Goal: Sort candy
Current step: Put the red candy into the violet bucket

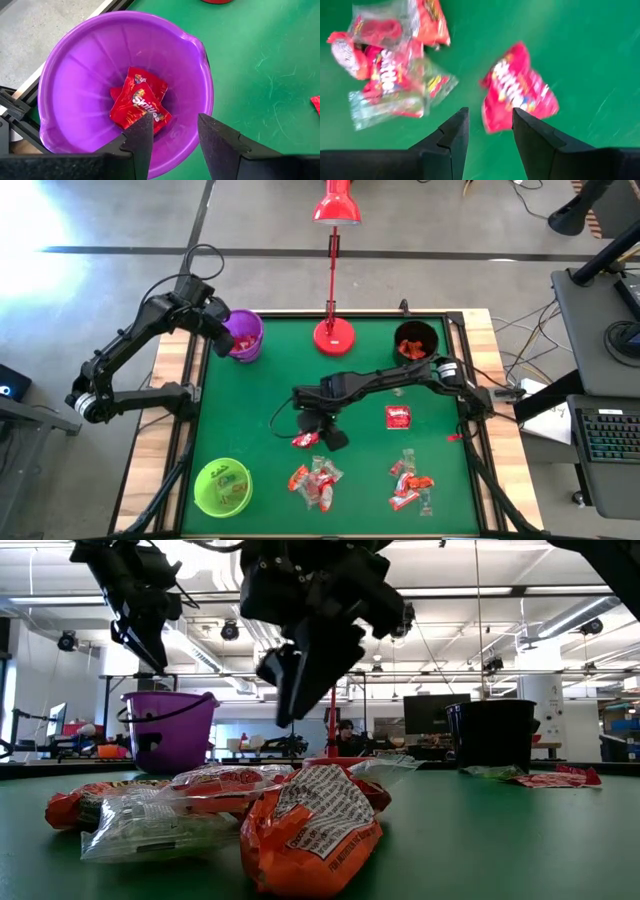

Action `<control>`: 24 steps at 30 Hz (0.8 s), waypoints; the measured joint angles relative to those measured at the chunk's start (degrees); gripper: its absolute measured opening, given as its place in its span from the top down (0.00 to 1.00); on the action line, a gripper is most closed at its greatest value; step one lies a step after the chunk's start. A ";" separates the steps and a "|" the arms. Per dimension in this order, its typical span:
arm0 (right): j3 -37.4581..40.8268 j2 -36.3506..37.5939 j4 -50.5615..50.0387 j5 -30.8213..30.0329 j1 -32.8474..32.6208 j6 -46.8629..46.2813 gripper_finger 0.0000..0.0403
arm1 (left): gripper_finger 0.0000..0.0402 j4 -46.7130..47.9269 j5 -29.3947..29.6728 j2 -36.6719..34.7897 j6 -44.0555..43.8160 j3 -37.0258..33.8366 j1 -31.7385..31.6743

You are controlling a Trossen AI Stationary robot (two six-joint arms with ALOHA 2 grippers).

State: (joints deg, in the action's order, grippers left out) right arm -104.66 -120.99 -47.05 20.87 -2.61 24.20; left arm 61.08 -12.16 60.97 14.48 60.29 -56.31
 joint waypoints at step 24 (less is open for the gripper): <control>0.00 -1.40 6.38 -1.36 0.79 8.00 0.51 | 0.66 -1.90 -0.01 0.00 -0.24 -0.07 0.01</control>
State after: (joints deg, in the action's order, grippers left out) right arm -104.66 -122.39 -40.66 19.51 -1.82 32.21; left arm 59.18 -12.17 60.97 14.24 60.23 -56.30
